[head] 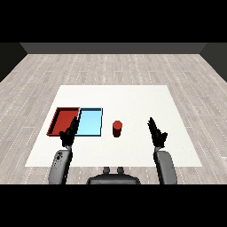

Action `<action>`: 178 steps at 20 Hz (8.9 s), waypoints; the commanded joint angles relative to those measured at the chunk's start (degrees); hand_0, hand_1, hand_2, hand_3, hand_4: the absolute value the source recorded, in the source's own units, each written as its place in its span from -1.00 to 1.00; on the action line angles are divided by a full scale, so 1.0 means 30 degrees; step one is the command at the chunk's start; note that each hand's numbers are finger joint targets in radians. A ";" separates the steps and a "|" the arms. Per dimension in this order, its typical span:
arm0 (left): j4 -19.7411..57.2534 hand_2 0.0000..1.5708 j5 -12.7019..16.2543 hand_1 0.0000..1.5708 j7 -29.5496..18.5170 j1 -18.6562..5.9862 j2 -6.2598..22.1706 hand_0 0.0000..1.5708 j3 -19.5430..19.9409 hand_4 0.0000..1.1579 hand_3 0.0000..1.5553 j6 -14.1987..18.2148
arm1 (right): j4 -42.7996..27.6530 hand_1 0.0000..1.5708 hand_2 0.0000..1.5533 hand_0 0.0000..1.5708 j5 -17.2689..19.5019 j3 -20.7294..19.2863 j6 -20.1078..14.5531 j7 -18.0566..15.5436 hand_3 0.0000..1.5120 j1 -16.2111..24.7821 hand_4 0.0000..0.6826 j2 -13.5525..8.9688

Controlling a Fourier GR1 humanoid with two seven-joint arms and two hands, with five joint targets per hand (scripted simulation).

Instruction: Pick the red can and put it in the red box

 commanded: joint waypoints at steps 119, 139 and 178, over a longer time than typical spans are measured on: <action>-0.0170 -1.00 0.0903 -1.00 -0.8714 -0.0445 -0.0944 -1.00 0.1215 -1.00 -1.00 -0.1054 | 1.3973 0.46 0.60 0.46 -1.3327 1.1976 -0.9097 -1.0920 0.57 -0.9746 -1.00 0.1318; -0.0368 -1.00 0.0145 -1.00 -0.8408 -0.0532 -0.1100 -1.00 0.0648 -1.00 -1.00 -0.0597 | 1.3865 1.00 0.91 1.00 -1.2189 1.2065 -1.1237 -0.8652 0.89 -1.0259 0.71 0.1315; -0.2435 -1.00 0.1190 -1.00 -0.1961 -0.3225 -0.1917 -1.00 -0.5809 -1.00 -1.00 0.0333 | -0.0767 1.00 0.91 1.00 -0.2368 0.7731 -1.0767 -0.2615 0.88 -0.7761 0.92 -0.0485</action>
